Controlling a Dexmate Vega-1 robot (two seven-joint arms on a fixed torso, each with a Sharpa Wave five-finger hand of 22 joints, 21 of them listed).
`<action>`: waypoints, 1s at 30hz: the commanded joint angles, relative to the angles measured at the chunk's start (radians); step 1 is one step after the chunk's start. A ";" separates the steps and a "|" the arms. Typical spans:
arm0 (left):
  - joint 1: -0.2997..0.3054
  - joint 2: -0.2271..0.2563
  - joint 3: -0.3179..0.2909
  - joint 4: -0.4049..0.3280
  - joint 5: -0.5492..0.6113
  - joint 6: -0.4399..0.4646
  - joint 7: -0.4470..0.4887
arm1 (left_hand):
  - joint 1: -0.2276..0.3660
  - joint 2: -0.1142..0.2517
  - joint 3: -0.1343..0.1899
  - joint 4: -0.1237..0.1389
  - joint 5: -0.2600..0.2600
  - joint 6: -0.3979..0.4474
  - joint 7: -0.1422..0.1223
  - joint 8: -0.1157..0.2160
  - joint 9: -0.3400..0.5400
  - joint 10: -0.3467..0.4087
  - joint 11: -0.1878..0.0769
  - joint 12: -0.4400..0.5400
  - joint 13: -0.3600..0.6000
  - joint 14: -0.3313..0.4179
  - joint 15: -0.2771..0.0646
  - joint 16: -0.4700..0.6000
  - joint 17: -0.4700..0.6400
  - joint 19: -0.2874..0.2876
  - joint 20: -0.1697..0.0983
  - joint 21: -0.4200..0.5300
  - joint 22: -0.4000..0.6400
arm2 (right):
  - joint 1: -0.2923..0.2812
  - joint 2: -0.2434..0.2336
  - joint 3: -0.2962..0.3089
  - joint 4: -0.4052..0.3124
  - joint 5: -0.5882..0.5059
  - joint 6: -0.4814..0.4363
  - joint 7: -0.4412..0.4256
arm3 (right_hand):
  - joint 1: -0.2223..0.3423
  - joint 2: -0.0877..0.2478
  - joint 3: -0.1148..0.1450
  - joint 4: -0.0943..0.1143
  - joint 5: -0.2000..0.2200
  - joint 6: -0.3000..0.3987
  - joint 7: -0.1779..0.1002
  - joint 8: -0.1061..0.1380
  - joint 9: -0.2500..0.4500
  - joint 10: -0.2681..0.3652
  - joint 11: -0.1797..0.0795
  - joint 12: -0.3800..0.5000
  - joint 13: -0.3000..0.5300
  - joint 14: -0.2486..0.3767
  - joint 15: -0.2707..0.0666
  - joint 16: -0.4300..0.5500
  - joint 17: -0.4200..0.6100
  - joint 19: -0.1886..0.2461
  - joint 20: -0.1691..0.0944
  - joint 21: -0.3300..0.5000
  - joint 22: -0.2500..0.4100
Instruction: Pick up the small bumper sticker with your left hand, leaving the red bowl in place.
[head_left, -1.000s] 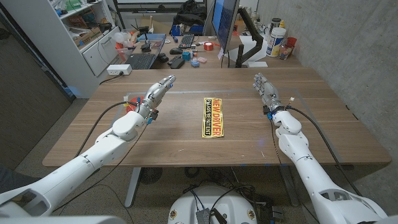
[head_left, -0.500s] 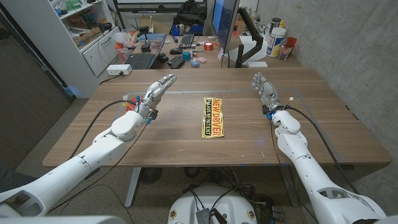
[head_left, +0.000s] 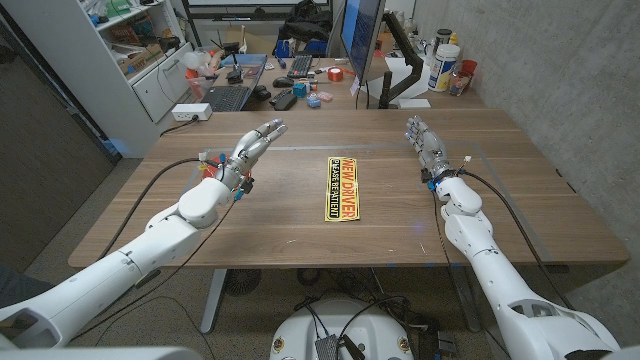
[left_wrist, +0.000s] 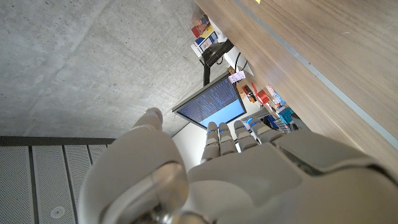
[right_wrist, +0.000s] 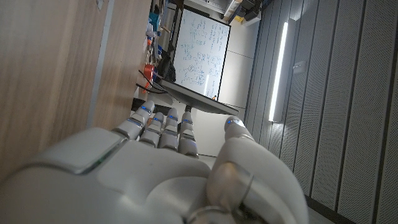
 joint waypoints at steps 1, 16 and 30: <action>0.000 0.031 0.007 -0.048 0.089 0.058 0.046 | 0.016 -0.001 0.001 -0.010 0.005 0.012 -0.002 0.005 0.002 0.000 0.010 0.005 0.003 -0.001 0.010 0.000 0.003 -0.008 -0.001 -0.007 0.006 | 0.007 0.007 -0.002 0.015 -0.003 0.014 0.004 | 0.004 0.006 -0.001 -0.004 0.006 0.005 -0.002 0.005 0.006 0.012 -0.001 -0.003 0.001 0.011 -0.003 0.010 0.006 0.007 0.000 -0.007 0.006; -0.021 0.073 0.025 -0.111 0.213 0.151 0.070 | 0.030 -0.006 0.001 -0.020 0.006 0.018 0.000 0.005 0.003 0.001 0.005 0.006 0.003 -0.012 0.008 -0.003 0.003 -0.014 -0.004 -0.013 0.006 | 0.014 0.015 -0.002 0.025 -0.004 0.018 0.005 | 0.002 0.006 -0.003 -0.004 0.006 0.007 -0.003 0.004 0.006 0.014 -0.002 -0.004 0.001 0.013 -0.002 0.009 0.006 0.008 0.000 -0.009 0.006; -0.048 0.104 0.036 -0.157 0.282 0.231 0.060 | 0.046 -0.011 0.000 -0.032 0.008 0.023 -0.002 0.005 0.003 0.020 -0.006 0.013 0.003 -0.002 -0.004 0.002 0.003 -0.014 -0.003 -0.018 0.006 | 0.022 0.026 -0.002 0.035 -0.007 0.030 -0.002 | -0.001 0.006 -0.006 -0.005 0.006 0.009 -0.004 0.004 0.006 0.017 -0.004 -0.005 0.002 0.016 -0.001 0.010 0.006 0.008 0.003 -0.012 0.006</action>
